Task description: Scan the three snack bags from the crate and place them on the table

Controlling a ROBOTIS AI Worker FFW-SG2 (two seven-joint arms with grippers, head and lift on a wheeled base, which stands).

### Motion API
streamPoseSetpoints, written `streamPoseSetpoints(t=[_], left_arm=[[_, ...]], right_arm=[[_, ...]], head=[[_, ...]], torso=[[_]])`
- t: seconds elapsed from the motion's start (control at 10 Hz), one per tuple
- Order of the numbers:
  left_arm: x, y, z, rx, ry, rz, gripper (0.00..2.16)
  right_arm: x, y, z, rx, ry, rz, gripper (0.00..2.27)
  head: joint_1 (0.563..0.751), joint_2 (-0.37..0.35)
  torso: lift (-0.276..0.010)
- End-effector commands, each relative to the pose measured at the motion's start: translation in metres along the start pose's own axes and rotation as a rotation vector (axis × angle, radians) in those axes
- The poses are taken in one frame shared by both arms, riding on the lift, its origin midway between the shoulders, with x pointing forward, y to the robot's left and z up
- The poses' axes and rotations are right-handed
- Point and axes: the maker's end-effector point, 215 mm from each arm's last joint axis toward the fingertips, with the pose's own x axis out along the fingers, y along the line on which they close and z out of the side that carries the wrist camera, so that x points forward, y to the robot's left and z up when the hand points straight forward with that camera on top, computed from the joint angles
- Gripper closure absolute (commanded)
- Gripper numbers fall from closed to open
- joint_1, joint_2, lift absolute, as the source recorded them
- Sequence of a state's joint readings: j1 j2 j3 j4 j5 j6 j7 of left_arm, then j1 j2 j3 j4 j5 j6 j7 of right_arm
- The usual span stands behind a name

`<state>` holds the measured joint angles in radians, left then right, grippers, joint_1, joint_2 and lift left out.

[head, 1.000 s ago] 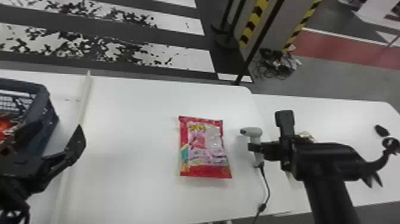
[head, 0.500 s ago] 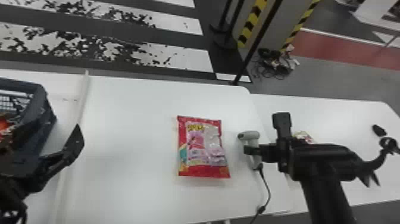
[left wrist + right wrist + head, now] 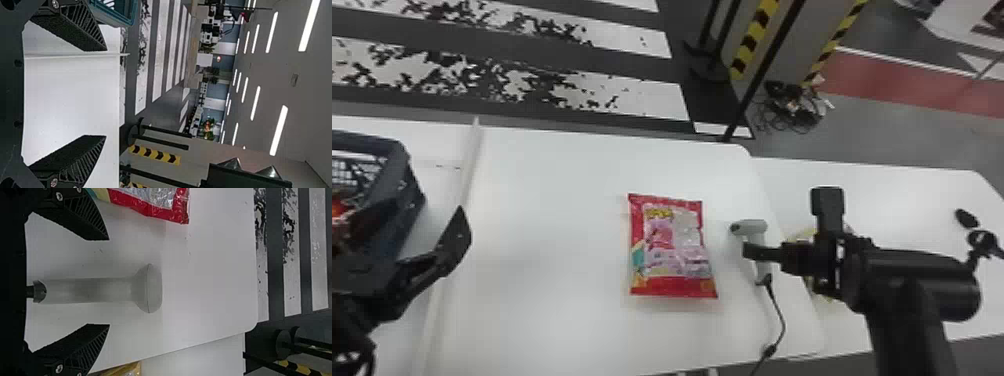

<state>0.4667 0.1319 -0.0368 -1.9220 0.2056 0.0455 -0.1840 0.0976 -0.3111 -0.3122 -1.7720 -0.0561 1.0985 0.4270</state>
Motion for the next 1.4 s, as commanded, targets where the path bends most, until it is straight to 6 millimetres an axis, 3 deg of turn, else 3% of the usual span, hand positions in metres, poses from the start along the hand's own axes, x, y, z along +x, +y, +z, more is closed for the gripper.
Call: streamPoseSetpoints(t=[0.0, 0.2, 0.5, 0.8, 1.3], left_arm=[[0.000, 0.000, -0.002, -0.001, 0.004, 0.000, 0.08], [0.000, 0.000, -0.002, -0.001, 0.004, 0.000, 0.08], [0.000, 0.000, -0.003, -0.001, 0.007, 0.001, 0.08], [0.000, 0.000, -0.005, -0.001, 0.011, -0.003, 0.08], [0.000, -0.001, -0.008, -0.004, 0.015, -0.004, 0.08]], right_arm=[[-0.018, 0.020, -0.001, 0.075, -0.006, 0.100, 0.11], [-0.035, 0.052, -0.009, 0.203, 0.027, 0.281, 0.11], [-0.036, 0.073, -0.023, 0.254, 0.067, 0.375, 0.11], [-0.016, 0.090, -0.046, 0.256, 0.123, 0.409, 0.12], [0.019, 0.103, -0.054, 0.224, 0.139, 0.429, 0.13]], head=[[0.695, -0.307], [0.695, -0.276], [0.695, -0.239], [0.695, -0.217], [0.695, -0.184]], torso=[[-0.062], [-0.062], [-0.062], [-0.062], [-0.062]])
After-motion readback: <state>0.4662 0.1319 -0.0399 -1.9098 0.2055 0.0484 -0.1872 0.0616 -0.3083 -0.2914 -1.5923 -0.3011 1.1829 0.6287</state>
